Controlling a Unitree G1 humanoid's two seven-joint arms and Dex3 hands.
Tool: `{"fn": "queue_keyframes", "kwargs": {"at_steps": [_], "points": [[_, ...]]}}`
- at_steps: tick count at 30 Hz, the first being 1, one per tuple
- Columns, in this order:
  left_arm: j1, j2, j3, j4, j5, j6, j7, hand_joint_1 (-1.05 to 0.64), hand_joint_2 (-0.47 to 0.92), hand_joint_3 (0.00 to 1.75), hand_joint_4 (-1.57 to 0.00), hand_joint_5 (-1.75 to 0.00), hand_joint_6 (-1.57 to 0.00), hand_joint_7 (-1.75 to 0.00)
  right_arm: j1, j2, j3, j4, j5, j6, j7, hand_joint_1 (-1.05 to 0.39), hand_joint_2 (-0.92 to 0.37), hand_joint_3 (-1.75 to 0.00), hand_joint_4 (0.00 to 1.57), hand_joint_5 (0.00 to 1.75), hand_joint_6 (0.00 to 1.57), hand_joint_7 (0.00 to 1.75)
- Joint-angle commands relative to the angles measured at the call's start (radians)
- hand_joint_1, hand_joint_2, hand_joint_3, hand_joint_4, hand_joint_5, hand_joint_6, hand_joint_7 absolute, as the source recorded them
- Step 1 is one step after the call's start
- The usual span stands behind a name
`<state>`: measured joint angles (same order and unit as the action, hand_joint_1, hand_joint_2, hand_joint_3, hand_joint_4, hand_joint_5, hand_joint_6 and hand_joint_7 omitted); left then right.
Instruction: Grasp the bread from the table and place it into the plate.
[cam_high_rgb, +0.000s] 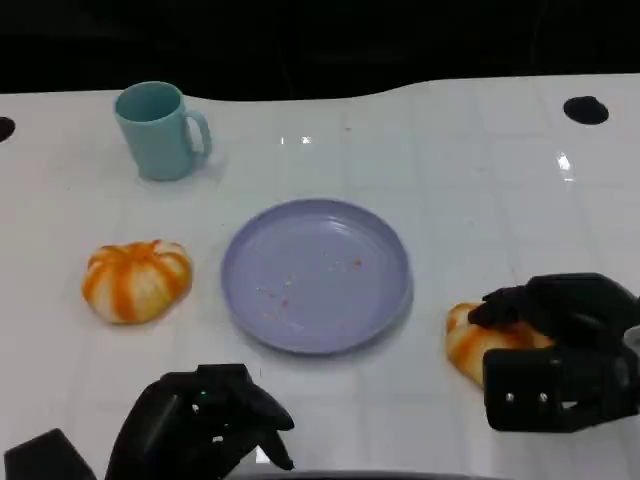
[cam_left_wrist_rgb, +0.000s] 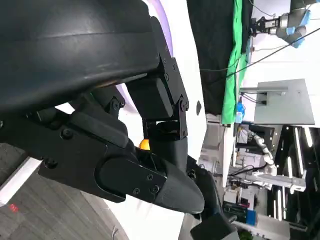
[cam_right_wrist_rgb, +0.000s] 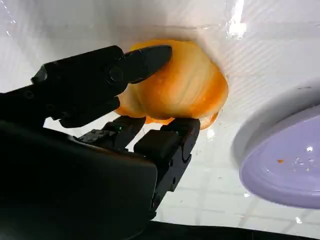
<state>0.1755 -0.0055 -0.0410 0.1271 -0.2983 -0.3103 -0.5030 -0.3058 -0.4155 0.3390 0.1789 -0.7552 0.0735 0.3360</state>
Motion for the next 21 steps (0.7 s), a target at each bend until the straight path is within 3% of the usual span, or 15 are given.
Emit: {"fn": "queue_keyframes", "kwargs": {"at_steps": [1,5,13,16,18,19,21], "points": [[0.007,0.008,0.003,-0.014,0.006,0.009,0.014,-0.95,0.92,0.01,-1.03,-1.21,-1.21,-0.63,-0.022,0.013,0.006,0.053,0.014,0.052,0.002,-0.34,-0.92,-0.03,0.70,0.21,0.75,0.05],[0.007,0.008,0.003,-0.013,0.009,0.001,0.013,-0.94,0.92,0.01,-1.03,-1.21,-1.21,-0.63,-0.043,0.018,0.028,0.087,0.002,0.057,-0.013,-0.33,-0.90,-0.01,0.74,0.26,0.77,0.05],[0.014,0.009,0.002,-0.023,0.008,0.010,0.015,-0.94,0.92,0.01,-1.03,-1.20,-1.21,-0.62,-0.083,0.018,0.127,0.149,-0.092,0.077,-0.058,-0.35,-0.86,0.00,0.73,0.30,0.84,0.05],[0.016,0.009,0.001,-0.026,0.006,0.007,0.012,-0.93,0.92,0.01,-1.02,-1.20,-1.20,-0.61,-0.090,0.018,0.149,0.166,-0.112,0.067,-0.098,-0.32,-0.88,-0.01,0.63,0.74,0.95,0.04],[0.018,0.009,0.000,-0.031,0.007,0.010,0.014,-0.93,0.92,0.01,-1.02,-1.20,-1.20,-0.61,-0.092,0.016,0.163,0.191,-0.129,0.036,-0.180,-0.31,-0.91,-0.01,0.68,0.79,1.01,0.06],[0.019,0.009,-0.001,-0.034,0.007,0.012,0.015,-0.93,0.92,0.01,-1.02,-1.20,-1.21,-0.61,-0.091,0.018,0.166,0.214,-0.135,0.012,-0.246,-0.27,-0.91,-0.01,0.78,0.89,1.09,0.09],[0.022,0.008,-0.002,-0.039,0.010,0.015,0.019,-0.93,0.92,0.01,-1.02,-1.21,-1.21,-0.61,-0.094,0.018,0.171,0.263,-0.140,-0.037,-0.353,-0.24,-0.92,-0.02,0.82,1.16,1.16,0.11]]}}
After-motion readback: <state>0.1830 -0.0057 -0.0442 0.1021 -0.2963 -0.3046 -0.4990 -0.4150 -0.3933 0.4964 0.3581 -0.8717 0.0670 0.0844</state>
